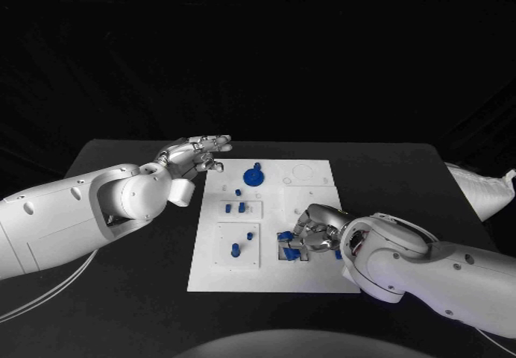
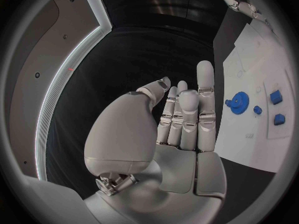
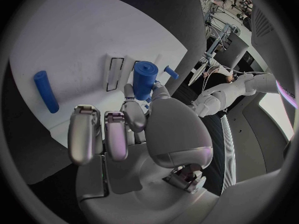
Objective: Assemble the parts on the task board
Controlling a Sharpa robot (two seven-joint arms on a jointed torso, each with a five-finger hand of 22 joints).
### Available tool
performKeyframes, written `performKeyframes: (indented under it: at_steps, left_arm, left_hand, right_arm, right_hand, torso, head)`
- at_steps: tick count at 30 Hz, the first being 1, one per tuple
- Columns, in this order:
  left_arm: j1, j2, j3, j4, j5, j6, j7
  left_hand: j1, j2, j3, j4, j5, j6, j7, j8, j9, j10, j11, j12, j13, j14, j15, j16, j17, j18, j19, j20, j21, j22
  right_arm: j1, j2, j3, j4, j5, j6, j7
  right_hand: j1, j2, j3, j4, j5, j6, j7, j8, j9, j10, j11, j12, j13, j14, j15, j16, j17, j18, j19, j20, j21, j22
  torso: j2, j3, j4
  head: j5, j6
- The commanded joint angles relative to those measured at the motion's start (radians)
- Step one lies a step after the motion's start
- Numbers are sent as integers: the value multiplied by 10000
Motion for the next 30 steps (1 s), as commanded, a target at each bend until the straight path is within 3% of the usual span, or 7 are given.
performKeyframes:
  at_steps: [1,9,13,19,30]
  left_arm:
    - [3,10,5,24,-27,221,16]
    - [2,2,4,24,-27,223,11]
    - [2,-4,4,27,-27,220,9]
    - [2,-15,3,36,-27,237,-32]
    - [1,-25,2,34,-27,257,-61]
  left_hand:
    - [26,35,-46,-22,-16,-35,15,61,-8,-50,0,63,16,-72,9,-32,7,100,-61,1,-68,-17]
    - [26,35,-46,-22,-16,-35,15,61,-8,-50,0,63,16,-72,9,-32,7,100,-61,1,-68,-17]
    - [26,35,-46,-22,-16,-35,15,61,-8,-50,0,63,16,-72,9,-32,7,100,-61,1,-68,-17]
    - [16,37,-55,-19,-17,-38,15,63,-8,-59,1,72,16,-46,10,7,86,101,-59,2,-71,-20]
    - [16,36,-58,-21,-17,-39,15,64,-8,-63,0,76,16,-48,10,5,74,101,-57,2,-71,-21]
  right_arm:
    - [-5,45,-1,-13,-361,431,-84]
    - [-5,74,-2,-38,-834,488,-128]
    - [-5,76,-2,-46,-1225,398,-149]
    - [-5,49,-2,-44,-2020,352,-198]
    - [-6,-83,0,95,-2768,382,-239]
  right_hand:
    - [169,257,-99,1,-91,214,-220,61,47,702,-315,1942,3162,815,-59,56,1382,-185,83,-75,28,-6]
    - [-173,254,-350,16,-657,200,-246,127,269,696,-338,1857,3140,809,-77,42,1359,-182,72,-92,8,-26]
    - [-657,254,-707,14,-1807,160,-265,166,474,685,-350,1764,3114,805,-92,31,1341,-176,60,-102,-18,-54]
    - [-1176,246,-1158,25,-2950,222,-312,283,751,649,-385,1587,3039,804,-115,25,1340,-165,47,-119,-56,-98]
    - [-1114,209,-1239,-29,-3063,238,-342,357,883,621,-410,1466,2976,803,-136,21,1339,-160,42,-141,-78,-122]
  torso:
    - [-1,6,2]
    - [-5,11,1]
    - [-2,7,2]
    - [3,19,-4]
    - [-3,27,-12]
  head:
    - [2,-37]
    - [11,-31]
    - [14,-25]
    - [-42,7]
    - [-43,11]
